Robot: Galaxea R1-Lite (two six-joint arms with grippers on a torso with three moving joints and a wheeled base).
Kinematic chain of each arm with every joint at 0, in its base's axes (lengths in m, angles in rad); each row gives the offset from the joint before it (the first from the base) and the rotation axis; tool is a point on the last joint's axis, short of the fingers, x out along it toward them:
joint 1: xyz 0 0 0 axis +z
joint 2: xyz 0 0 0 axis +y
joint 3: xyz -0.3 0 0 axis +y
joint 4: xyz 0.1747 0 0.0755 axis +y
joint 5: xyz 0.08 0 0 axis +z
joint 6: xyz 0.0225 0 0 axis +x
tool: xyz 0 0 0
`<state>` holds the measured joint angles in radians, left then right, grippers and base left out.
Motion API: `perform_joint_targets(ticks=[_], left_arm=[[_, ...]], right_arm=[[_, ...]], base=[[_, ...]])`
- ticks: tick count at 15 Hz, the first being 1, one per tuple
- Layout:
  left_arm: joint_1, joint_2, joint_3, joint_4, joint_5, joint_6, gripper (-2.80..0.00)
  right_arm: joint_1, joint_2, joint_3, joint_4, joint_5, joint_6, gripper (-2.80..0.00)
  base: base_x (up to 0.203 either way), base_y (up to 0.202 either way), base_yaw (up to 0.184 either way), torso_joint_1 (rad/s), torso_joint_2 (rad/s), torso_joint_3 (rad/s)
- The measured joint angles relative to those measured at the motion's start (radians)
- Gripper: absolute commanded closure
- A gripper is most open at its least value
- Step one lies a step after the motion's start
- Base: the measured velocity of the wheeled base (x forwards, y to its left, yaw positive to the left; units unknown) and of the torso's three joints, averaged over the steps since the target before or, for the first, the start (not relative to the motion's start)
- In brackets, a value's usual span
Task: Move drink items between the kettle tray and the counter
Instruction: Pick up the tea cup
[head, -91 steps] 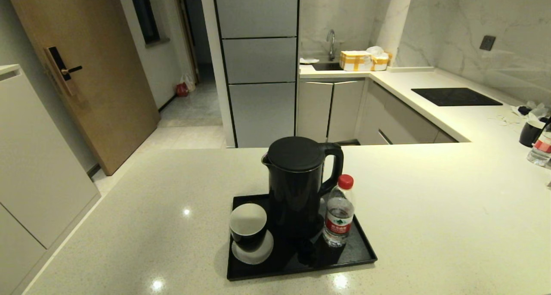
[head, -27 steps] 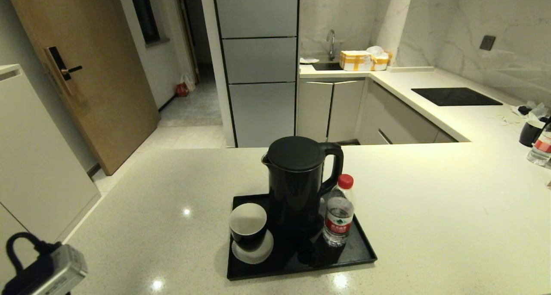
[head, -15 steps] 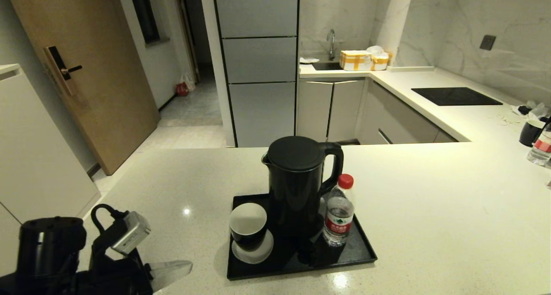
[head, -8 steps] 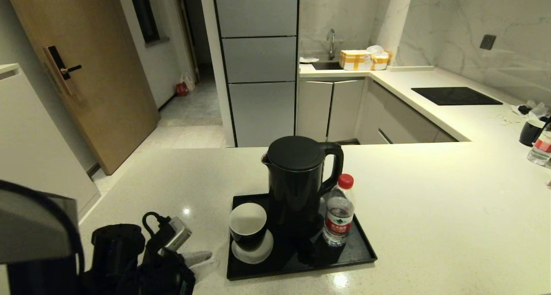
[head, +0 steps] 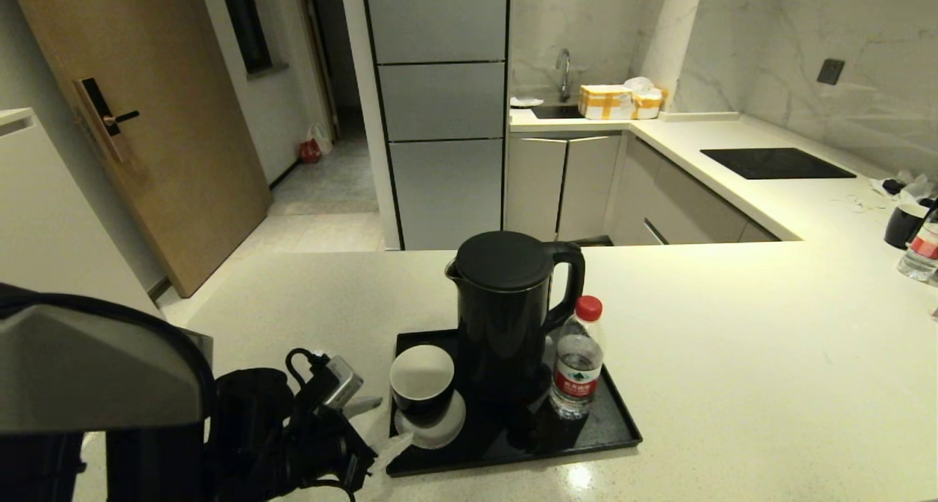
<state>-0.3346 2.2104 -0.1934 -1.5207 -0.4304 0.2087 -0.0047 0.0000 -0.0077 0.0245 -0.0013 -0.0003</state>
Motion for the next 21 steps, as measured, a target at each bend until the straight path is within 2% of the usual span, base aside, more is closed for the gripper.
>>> perform_joint_targets(ticks=[8, 11, 21], left_arm=[[-0.032, 0.042, -0.126, 0.000, 0.007, 0.021, -2.80], [-0.035, 0.060, -0.177, 0.000, 0.006, 0.055, -2.80], [-0.040, 0.125, -0.202, 0.000, 0.003, 0.078, -2.80]], right_arm=[[0.000, 0.000, 0.000, 0.000, 0.001, 0.000, 0.00], [0.000, 0.000, 0.000, 0.000, 0.001, 0.000, 0.00], [0.000, 0.000, 0.000, 0.000, 0.001, -0.001, 0.00]], base=[[0.000, 0.000, 0.000, 0.000, 0.00, 0.000], [0.000, 0.000, 0.000, 0.000, 0.00, 0.000], [0.000, 0.000, 0.000, 0.000, 0.00, 0.000]])
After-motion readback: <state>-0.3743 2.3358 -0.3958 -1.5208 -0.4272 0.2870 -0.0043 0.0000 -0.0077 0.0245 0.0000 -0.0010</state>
